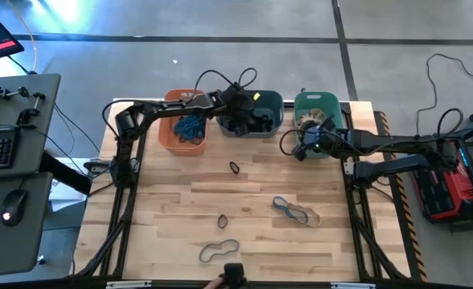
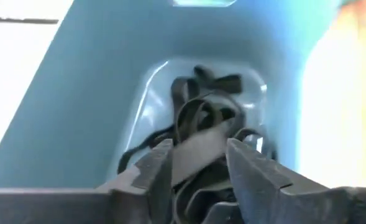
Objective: Sort rubber bands into baskets
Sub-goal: Put the blue rubber band into the orange bin
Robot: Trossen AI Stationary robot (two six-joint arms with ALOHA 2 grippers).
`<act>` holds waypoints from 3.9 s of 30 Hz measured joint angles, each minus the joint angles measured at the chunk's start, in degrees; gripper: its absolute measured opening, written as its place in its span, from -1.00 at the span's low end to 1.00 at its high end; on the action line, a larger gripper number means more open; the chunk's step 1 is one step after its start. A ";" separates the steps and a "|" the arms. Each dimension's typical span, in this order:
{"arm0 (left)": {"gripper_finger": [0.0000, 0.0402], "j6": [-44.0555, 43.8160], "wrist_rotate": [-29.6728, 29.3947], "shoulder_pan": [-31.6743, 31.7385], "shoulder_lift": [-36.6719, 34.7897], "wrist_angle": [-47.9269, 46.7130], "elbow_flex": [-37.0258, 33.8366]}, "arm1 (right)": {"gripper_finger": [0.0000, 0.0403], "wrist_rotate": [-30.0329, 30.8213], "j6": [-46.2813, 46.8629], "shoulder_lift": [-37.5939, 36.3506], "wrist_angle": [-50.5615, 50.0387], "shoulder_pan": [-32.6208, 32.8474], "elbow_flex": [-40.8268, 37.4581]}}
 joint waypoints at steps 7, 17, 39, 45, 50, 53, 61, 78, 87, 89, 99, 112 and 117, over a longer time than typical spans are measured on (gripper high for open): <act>-0.19 -0.86 5.23 -3.37 -2.66 3.74 -0.04 | -0.56 -5.59 1.65 0.00 -0.01 4.60 0.00; -0.19 -4.28 9.44 -7.86 -2.91 16.06 -4.55 | -0.33 -9.19 8.43 2.79 0.60 18.19 0.00; -0.19 -10.50 9.58 -15.52 -18.77 43.60 -30.86 | -0.34 -16.58 25.70 25.66 9.36 31.66 0.02; -0.19 -10.70 8.74 -17.55 -23.75 43.20 -35.45 | -0.34 -18.59 26.09 28.73 10.43 31.86 0.02; -0.19 -10.41 8.69 -19.62 -26.33 43.57 -38.73 | -0.51 -19.60 26.23 30.26 10.26 31.86 0.04; -0.19 -10.78 8.71 -20.78 -26.94 44.84 -40.73 | -0.72 -20.28 26.16 31.37 9.94 31.84 0.04; -0.19 -11.84 8.67 -23.83 -26.74 44.97 -43.27 | -0.93 -17.23 24.04 31.05 6.64 31.84 3.30; -0.19 -4.73 -3.83 -32.49 -26.72 43.98 -43.28 | -1.00 -2.00 0.76 31.06 5.86 30.28 21.63; -0.19 -0.40 -3.63 -34.76 -26.70 46.80 -43.23 | -1.00 -2.76 -6.68 31.06 12.69 28.59 23.02; -0.19 -0.21 -3.61 -35.06 -26.70 47.12 -43.23 | -1.00 -3.46 -7.31 31.06 13.62 28.24 23.02; -0.19 -0.73 -2.54 -35.33 -26.70 49.84 -43.21 | -1.00 -3.62 -7.53 31.07 14.62 28.01 23.02; -0.63 -1.67 -2.51 -35.31 -26.70 50.79 -43.12 | -1.00 -4.36 -8.74 31.06 16.82 28.02 23.02; -0.95 -1.68 -1.73 -35.05 -26.70 51.09 -43.12 | -0.99 -4.69 -8.48 31.06 16.90 28.05 23.02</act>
